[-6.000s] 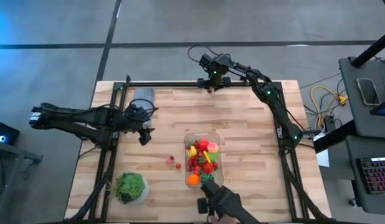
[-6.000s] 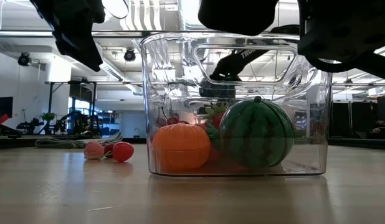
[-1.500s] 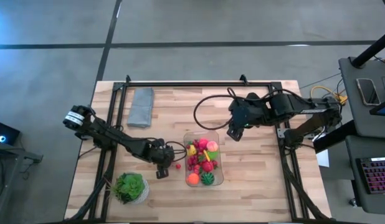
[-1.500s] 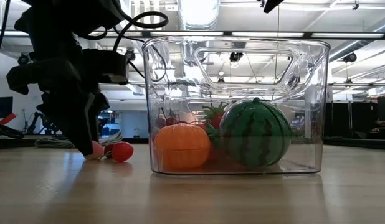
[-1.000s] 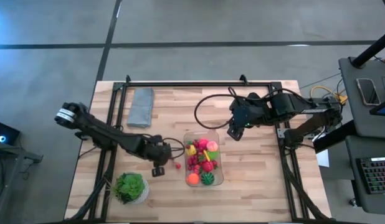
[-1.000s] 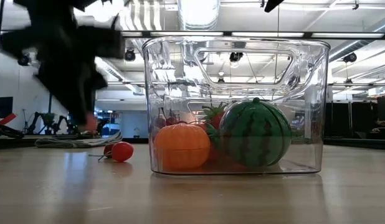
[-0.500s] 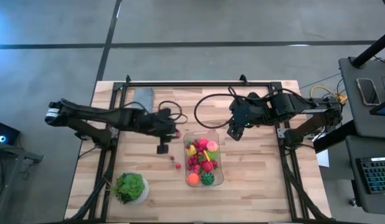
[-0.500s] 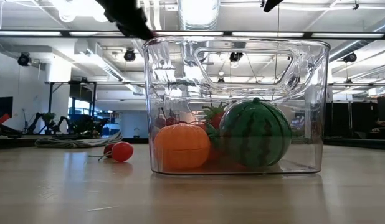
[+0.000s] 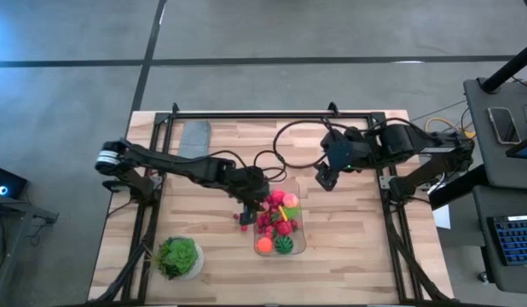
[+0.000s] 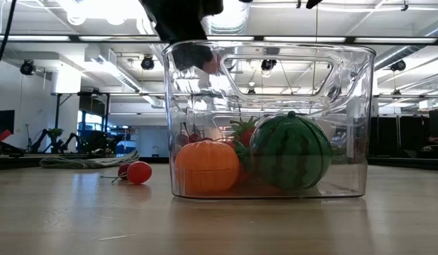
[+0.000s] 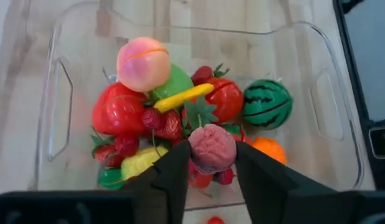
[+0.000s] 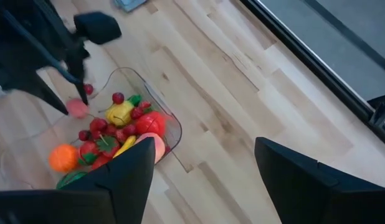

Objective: Pick and placing Produce into tupperware
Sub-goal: Put the peach into the transparent bin, then put the cherry into the transparent bin

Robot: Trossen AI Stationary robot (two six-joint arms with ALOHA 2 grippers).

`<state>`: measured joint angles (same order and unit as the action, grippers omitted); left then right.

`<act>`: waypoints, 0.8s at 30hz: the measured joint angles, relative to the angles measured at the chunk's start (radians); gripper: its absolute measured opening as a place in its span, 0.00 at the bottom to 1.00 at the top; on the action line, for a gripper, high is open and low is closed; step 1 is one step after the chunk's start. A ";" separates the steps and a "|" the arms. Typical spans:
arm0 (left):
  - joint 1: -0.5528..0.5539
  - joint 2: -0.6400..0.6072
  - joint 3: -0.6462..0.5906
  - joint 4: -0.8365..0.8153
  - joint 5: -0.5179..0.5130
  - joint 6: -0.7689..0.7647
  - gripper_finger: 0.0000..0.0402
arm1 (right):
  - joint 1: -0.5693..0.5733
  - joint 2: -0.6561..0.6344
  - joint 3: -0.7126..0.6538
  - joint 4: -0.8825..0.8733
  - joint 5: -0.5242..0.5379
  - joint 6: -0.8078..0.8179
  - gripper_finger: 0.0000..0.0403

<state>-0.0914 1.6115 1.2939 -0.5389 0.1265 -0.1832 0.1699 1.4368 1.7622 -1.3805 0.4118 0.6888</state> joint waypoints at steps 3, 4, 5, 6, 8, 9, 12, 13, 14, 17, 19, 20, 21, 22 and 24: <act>0.000 0.009 0.003 -0.003 -0.001 -0.021 0.37 | 0.000 -0.013 0.000 0.000 0.000 0.012 0.67; 0.000 0.009 0.003 0.000 -0.002 -0.021 0.40 | 0.000 -0.020 0.000 -0.001 0.000 0.012 0.67; 0.000 0.007 0.003 0.000 -0.002 -0.021 0.44 | 0.000 -0.023 0.000 -0.002 0.000 0.012 0.67; 0.000 0.000 0.003 -0.005 -0.002 -0.021 0.48 | 0.000 -0.026 0.000 -0.002 0.000 0.012 0.67; 0.000 -0.030 0.003 -0.027 -0.002 -0.022 0.54 | 0.000 -0.031 0.000 -0.003 0.000 0.012 0.67; 0.000 -0.048 0.003 -0.047 -0.003 -0.026 0.56 | 0.000 -0.032 0.000 -0.003 0.000 0.012 0.67; 0.000 -0.124 0.002 -0.154 -0.005 -0.089 0.61 | 0.000 -0.033 0.000 -0.004 0.000 0.012 0.67; 0.000 -0.146 -0.001 -0.189 -0.005 -0.121 0.62 | 0.000 -0.032 0.000 -0.005 0.000 0.011 0.68; -0.001 -0.172 -0.007 -0.226 -0.010 -0.159 0.62 | 0.000 -0.031 0.000 -0.007 0.000 0.011 0.68; -0.002 -0.241 -0.040 -0.331 -0.018 -0.278 0.63 | 0.000 -0.023 -0.002 -0.008 0.000 0.011 0.68; -0.004 -0.284 -0.080 -0.361 -0.023 -0.324 0.63 | 0.000 -0.017 -0.008 -0.003 0.000 0.011 0.68; -0.006 -0.301 -0.100 -0.369 -0.023 -0.341 0.63 | 0.000 -0.011 -0.011 0.005 0.000 0.011 0.67; -0.010 -0.321 -0.121 -0.362 -0.024 -0.360 0.63 | 0.000 -0.006 -0.012 0.011 -0.001 0.011 0.67; -0.015 -0.341 -0.143 -0.358 -0.023 -0.372 0.63 | 0.000 0.009 -0.013 0.011 -0.001 0.010 0.67; -0.021 -0.370 -0.175 -0.366 -0.023 -0.392 0.63 | -0.002 0.036 -0.013 0.026 -0.004 0.000 0.67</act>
<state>-0.1127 1.2412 1.1188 -0.9045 0.1032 -0.5752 0.1684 1.4725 1.7496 -1.3547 0.4079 0.6890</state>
